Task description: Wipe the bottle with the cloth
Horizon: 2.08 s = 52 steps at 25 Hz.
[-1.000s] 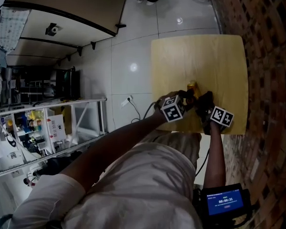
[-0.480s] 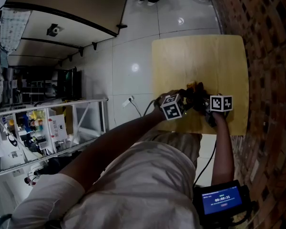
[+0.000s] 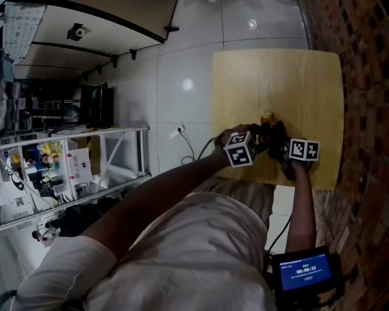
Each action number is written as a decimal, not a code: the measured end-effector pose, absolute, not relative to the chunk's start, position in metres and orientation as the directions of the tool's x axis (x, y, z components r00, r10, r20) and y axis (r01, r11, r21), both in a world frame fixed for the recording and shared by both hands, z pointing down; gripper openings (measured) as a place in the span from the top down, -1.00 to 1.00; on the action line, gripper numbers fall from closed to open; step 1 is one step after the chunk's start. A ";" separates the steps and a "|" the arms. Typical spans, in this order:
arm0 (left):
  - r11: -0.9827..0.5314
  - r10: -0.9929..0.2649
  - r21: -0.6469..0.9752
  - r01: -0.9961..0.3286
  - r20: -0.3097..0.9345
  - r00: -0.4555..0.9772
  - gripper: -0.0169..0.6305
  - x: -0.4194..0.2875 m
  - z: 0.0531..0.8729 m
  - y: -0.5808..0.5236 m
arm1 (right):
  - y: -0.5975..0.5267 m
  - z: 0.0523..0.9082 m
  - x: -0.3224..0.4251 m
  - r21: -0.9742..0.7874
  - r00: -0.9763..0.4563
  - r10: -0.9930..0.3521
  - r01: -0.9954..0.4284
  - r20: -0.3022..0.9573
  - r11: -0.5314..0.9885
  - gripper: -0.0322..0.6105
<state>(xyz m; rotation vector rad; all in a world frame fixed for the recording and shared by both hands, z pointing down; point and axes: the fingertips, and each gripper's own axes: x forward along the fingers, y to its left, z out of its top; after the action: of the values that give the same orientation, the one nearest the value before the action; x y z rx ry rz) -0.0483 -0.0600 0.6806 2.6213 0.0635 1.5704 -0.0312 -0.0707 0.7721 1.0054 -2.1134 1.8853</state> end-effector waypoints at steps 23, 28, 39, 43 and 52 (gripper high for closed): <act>-0.997 0.038 0.065 -0.038 0.875 0.483 0.41 -0.060 0.692 -0.071 | -0.083 0.788 -0.019 -0.856 -0.692 -0.545 -0.508 0.473 -0.097 0.66; -0.994 0.053 0.092 -0.056 0.868 0.494 0.29 -0.068 0.701 -0.070 | -0.046 0.781 -0.003 -0.873 -0.586 -0.685 -0.463 0.433 -0.155 0.66; -1.000 -0.017 -0.005 -0.027 0.880 0.474 0.03 -0.095 0.709 -0.092 | -0.007 0.775 -0.017 -0.834 -0.556 -0.694 -0.539 0.457 -0.118 0.66; -0.949 -0.145 -0.266 0.170 0.846 0.513 -0.36 -0.093 0.686 -0.108 | -0.003 0.768 -0.015 -0.821 -0.565 -0.688 -0.566 0.456 -0.079 0.66; -0.396 0.006 -0.300 0.868 0.944 0.330 -0.70 -0.067 0.663 -0.046 | 0.038 0.715 -0.016 -0.831 -0.530 -0.732 -0.548 0.429 -0.090 0.66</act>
<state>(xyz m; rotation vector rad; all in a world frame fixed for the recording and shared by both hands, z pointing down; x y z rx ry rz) -0.0674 -0.0462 0.6625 3.1013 1.4558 2.1922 -0.0156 0.0384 0.7149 1.5851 -2.2199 1.8661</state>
